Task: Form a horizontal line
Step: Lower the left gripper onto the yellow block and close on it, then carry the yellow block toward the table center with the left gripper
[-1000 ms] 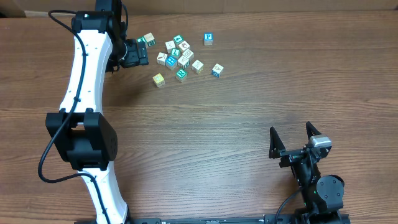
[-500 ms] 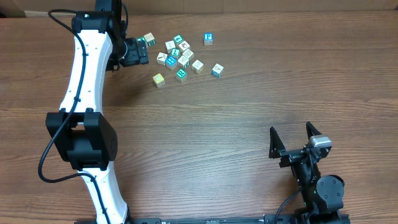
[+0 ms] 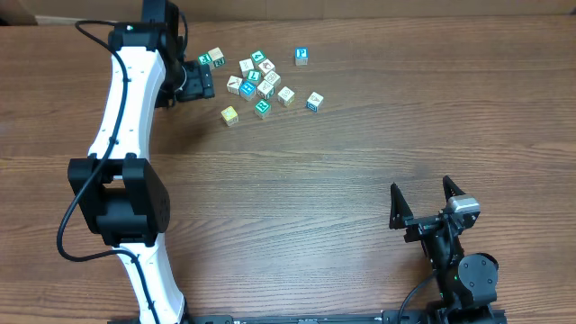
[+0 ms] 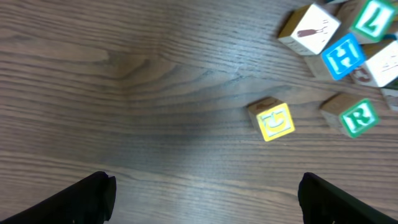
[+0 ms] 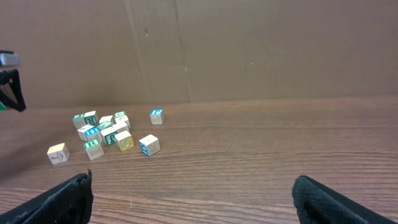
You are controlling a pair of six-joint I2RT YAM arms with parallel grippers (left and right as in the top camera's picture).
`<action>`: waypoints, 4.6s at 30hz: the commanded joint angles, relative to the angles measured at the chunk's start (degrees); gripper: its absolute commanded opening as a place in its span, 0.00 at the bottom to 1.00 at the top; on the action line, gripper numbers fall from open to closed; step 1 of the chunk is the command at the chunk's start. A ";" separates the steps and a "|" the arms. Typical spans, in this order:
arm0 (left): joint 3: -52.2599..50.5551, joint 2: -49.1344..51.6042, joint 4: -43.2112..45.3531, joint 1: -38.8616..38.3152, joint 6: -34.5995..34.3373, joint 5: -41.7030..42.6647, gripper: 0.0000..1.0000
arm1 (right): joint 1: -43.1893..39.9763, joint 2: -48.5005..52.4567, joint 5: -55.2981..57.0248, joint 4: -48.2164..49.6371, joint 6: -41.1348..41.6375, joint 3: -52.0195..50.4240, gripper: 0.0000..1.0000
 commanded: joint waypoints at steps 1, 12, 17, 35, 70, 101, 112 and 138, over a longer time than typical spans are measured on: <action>-4.33 0.94 2.51 -0.20 0.20 -0.48 0.93 | -0.17 -0.55 -0.33 0.31 0.42 -0.59 1.00; -9.64 0.94 10.03 -3.06 -2.91 1.79 0.92 | -0.17 -0.55 -0.31 0.31 0.42 -0.59 1.00; -9.73 0.94 11.52 -5.18 -7.61 0.61 0.90 | -0.17 -0.55 -0.31 0.31 0.42 -0.59 1.00; -15.52 0.94 19.10 -8.55 -16.52 -5.03 0.63 | -0.17 -0.55 -0.31 0.31 0.42 -0.59 1.00; -25.83 0.96 34.64 -9.55 -17.81 -4.79 0.53 | -0.17 -0.55 -0.31 0.31 0.42 -0.59 1.00; -26.51 1.90 34.07 -10.21 -5.70 -5.35 0.44 | -0.17 -0.55 -0.31 0.31 0.42 -0.59 1.00; -26.51 1.90 37.48 -10.21 -5.73 -6.73 0.40 | -0.17 -0.55 -0.31 0.31 0.42 -0.59 1.00; -26.38 -12.59 28.15 -10.25 -5.84 -6.71 0.30 | -0.17 -0.55 -0.31 0.31 0.42 -0.59 1.00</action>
